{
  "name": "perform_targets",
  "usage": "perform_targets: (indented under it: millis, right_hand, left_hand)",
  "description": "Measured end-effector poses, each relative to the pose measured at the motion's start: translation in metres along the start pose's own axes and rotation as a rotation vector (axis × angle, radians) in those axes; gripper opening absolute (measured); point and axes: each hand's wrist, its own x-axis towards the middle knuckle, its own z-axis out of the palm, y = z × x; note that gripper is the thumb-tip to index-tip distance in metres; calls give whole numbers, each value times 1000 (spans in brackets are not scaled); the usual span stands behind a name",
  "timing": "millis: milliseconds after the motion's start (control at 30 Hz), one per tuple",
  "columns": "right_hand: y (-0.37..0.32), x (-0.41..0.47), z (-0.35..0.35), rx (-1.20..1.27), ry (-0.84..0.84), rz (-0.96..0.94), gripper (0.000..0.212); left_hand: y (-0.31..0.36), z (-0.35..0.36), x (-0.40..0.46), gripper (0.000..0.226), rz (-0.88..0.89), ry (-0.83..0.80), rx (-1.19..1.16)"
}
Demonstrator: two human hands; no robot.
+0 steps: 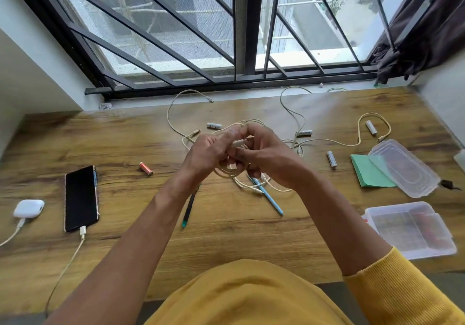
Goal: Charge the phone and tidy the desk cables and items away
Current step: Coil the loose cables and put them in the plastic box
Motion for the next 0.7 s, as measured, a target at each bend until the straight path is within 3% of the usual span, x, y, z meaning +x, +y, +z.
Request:
perform_targets:
  millis: [200,367,567,700]
  right_hand:
    - [-6,-2,4,78,80,-48,40]
    - [-4,-4,7,63,142,-120,52]
    - [5,-8,14,97,198,-159,50]
    - [9,-10,10,151,173,-65,53]
  left_hand:
    - [-5,10,2,71,2,150,-121]
    - [-12,11,6,53,-68,336,-257]
    - [-8,10,3,61,-118,523,-363]
    - [-9,4,8,43,-164,655,-478]
